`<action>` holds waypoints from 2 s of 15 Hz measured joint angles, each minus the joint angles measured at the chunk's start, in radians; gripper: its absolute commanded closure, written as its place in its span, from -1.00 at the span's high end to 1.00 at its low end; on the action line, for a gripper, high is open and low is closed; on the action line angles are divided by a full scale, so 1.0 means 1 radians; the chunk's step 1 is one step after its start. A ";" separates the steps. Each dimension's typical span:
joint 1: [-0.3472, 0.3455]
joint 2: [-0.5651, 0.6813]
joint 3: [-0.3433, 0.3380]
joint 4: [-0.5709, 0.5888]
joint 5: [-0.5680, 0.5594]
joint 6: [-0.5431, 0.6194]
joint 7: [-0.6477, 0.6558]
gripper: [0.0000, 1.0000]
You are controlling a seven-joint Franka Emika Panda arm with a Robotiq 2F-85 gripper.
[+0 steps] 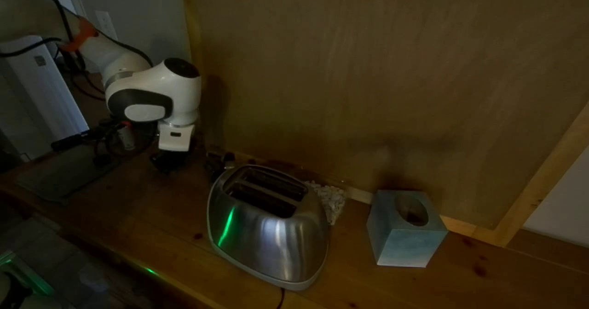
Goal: Flip the bottle over
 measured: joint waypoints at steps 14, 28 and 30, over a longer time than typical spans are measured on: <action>0.006 -0.135 0.094 -0.030 -0.205 -0.039 0.246 -0.52; 0.006 -0.163 0.122 -0.030 -0.248 -0.066 0.319 0.98; 0.006 -0.166 0.122 -0.030 -0.248 -0.066 0.322 1.00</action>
